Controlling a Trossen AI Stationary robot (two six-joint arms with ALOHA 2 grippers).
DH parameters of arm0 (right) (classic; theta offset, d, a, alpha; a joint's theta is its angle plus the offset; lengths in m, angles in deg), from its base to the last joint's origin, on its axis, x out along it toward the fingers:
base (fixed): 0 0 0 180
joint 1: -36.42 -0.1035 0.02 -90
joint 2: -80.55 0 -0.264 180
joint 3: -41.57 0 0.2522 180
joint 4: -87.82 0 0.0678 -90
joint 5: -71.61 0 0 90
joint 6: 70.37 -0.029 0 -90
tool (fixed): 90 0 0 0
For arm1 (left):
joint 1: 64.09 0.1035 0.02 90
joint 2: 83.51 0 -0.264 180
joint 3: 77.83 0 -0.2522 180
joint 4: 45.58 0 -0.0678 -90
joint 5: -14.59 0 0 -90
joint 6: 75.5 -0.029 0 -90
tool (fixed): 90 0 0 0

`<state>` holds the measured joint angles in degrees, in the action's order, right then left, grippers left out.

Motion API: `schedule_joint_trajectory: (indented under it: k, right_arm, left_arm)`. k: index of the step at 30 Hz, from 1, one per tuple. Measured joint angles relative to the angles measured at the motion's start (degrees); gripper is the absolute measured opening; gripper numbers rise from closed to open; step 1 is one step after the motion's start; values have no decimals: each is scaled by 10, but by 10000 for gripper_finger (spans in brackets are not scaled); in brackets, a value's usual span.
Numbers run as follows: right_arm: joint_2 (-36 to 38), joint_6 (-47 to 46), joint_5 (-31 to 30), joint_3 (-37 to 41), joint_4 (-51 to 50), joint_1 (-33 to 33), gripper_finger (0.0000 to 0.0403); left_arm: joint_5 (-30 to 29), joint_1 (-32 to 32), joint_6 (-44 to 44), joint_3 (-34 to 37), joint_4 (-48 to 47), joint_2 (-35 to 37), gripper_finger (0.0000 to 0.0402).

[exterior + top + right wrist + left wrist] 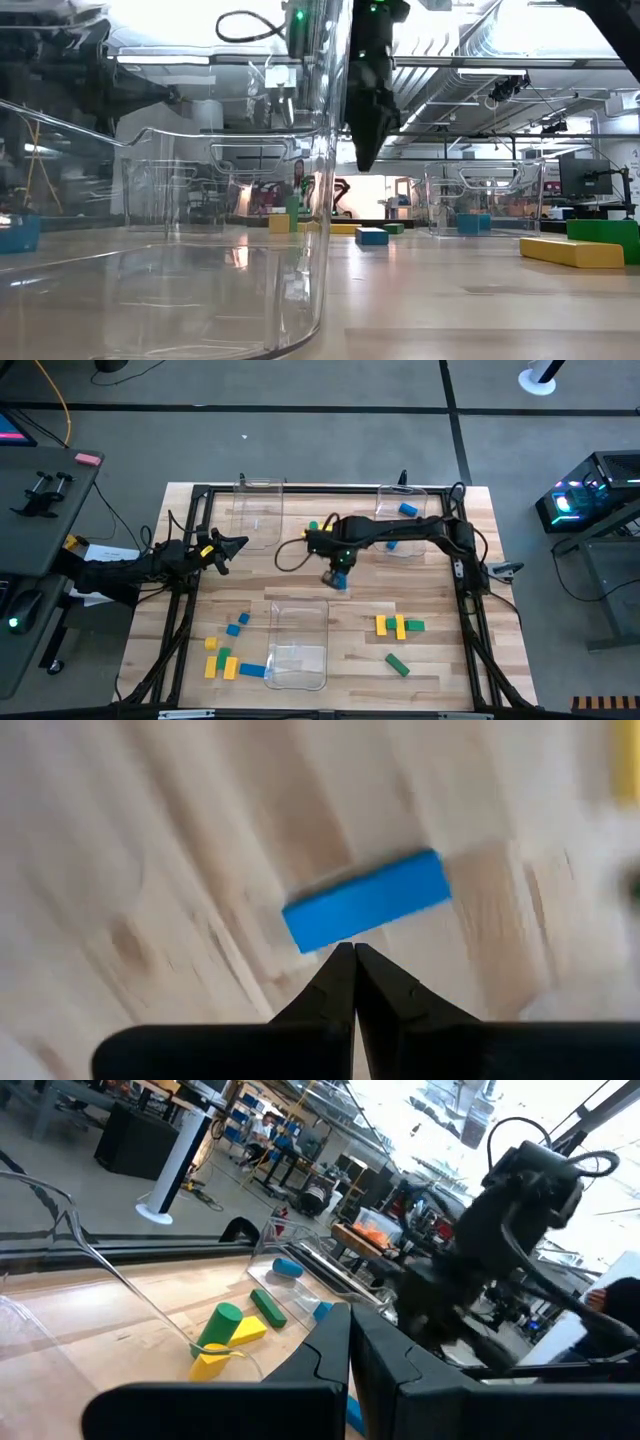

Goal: Sort blocks
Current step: Put the blue block into the top right transparent bin

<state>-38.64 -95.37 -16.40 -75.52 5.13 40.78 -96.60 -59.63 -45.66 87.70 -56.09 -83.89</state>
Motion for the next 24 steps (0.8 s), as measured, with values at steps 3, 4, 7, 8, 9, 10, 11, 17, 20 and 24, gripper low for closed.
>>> schedule_joint_trajectory:
  k: [3, 4, 7, 8, 9, 10, 11, 17, 20, 24]
  right_arm:
    - [-5, -152, -4, 1, -15, -4, 0]
    - [-5, -195, -4, 1, -11, -8, 0]
    - [-5, -299, -39, 1, -3, -26, 0]
    - [-6, -334, -60, 1, -6, -31, 0]
    - [-6, -361, -72, 1, -9, -35, 0]
    - [-6, -378, -74, 1, -11, -37, 0]
    - [-6, -387, -74, 1, -12, -36, 0]
    - [-6, -409, -86, 26, 19, -22, 39]
    - [-6, -430, -45, 67, 69, -12, 83]
    - [-7, -479, -14, 115, 121, -2, 149]
  left_arm:
    - [0, 0, 0, 0, 0, 0, 0]
    - [0, 0, 0, 0, 0, 0, 0]
    - [0, 0, 0, 0, 0, 0, 0]
    - [0, 0, 0, 0, 0, 0, 0]
    - [0, 0, 0, 0, 0, 0, 0]
    - [0, 0, 0, 0, 0, 0, 0]
    - [0, 0, 0, 0, 0, 0, 0]
    - [0, 0, 0, 0, 0, 0, 0]
    - [0, 0, 0, 0, 0, 0, 0]
    - [0, 0, 0, 0, 0, 0, 0]
